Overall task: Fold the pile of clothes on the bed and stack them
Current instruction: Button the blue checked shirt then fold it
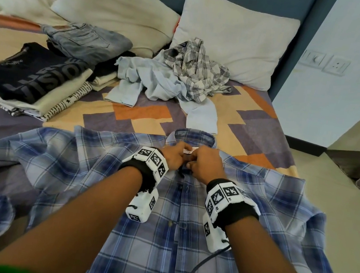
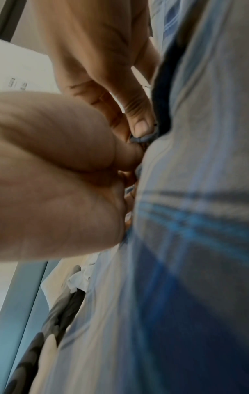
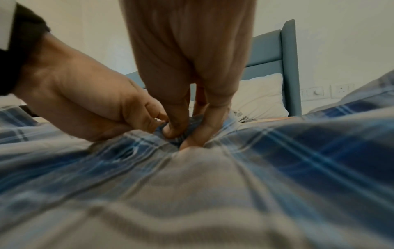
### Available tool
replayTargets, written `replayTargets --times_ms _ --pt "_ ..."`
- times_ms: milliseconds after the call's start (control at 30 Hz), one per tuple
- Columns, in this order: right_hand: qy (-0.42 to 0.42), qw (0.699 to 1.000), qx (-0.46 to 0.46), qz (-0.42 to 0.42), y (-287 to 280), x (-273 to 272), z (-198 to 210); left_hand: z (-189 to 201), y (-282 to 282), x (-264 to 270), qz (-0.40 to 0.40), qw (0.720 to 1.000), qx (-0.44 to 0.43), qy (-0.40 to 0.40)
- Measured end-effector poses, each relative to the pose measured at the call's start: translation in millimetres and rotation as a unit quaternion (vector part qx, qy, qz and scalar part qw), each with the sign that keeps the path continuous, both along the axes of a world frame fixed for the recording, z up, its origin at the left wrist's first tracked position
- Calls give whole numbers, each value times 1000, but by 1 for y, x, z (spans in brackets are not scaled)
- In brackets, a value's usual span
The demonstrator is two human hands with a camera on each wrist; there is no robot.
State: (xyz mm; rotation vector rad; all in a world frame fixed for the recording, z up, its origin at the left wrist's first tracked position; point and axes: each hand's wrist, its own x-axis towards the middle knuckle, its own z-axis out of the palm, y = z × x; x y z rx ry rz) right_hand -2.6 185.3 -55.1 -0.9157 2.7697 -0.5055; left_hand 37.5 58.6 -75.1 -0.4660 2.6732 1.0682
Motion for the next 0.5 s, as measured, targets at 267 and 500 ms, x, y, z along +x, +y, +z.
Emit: replayTargets --times_ms 267,500 --pt "-75 996 35 -46 -12 -14 3 -10 0 9 -3 998 58 0" --pt "-227 963 -62 -130 -3 -24 -10 -14 1 7 36 995 89 33"
